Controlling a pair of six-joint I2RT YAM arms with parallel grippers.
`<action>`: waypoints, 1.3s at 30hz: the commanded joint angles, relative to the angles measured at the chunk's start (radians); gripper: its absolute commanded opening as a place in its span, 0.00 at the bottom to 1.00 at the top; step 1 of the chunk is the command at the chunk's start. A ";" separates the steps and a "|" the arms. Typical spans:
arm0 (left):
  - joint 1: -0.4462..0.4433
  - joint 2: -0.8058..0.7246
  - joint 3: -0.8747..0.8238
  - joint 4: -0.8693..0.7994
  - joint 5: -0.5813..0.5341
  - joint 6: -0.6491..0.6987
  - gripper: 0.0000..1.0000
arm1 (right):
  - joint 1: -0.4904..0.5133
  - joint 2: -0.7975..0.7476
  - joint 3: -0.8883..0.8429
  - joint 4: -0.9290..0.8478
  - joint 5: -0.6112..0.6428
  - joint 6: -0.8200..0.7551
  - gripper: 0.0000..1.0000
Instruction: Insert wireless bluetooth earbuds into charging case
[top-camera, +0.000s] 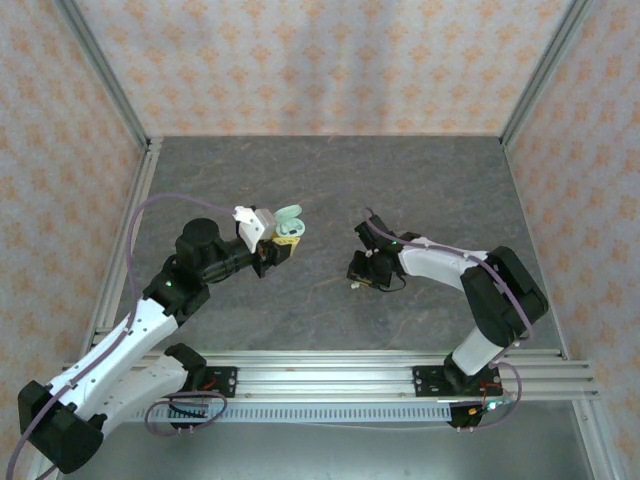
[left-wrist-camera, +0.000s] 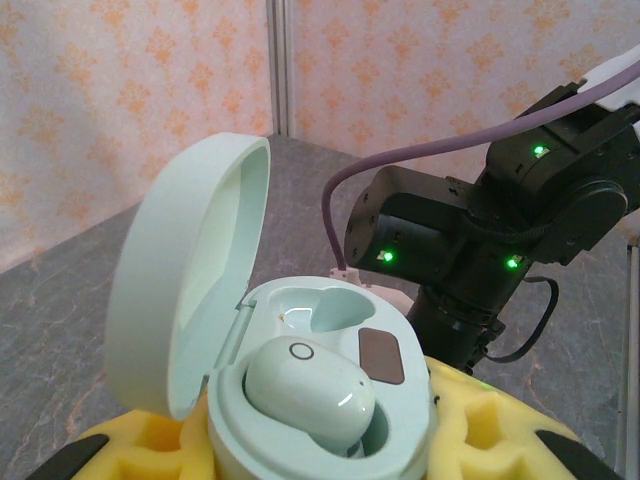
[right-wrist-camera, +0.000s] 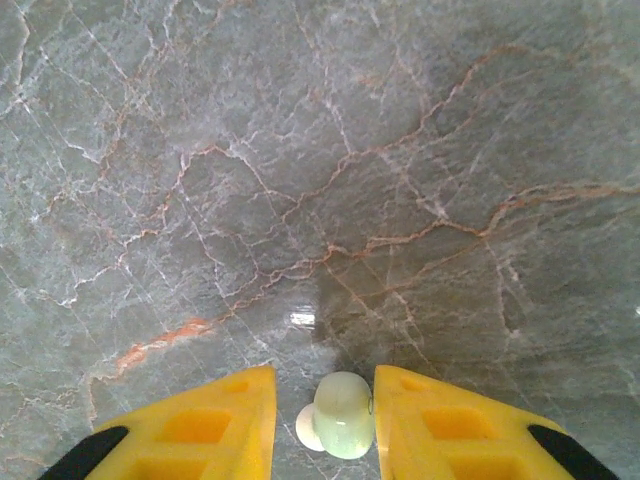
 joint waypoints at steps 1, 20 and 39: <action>-0.005 -0.008 -0.006 0.031 0.015 0.002 0.08 | 0.008 -0.008 0.016 -0.039 0.036 0.001 0.32; -0.005 -0.016 -0.007 0.022 0.016 0.002 0.08 | 0.022 0.006 0.000 -0.025 0.051 0.023 0.31; -0.006 -0.016 -0.008 0.022 0.015 0.002 0.08 | 0.049 0.076 0.053 -0.108 0.091 -0.017 0.28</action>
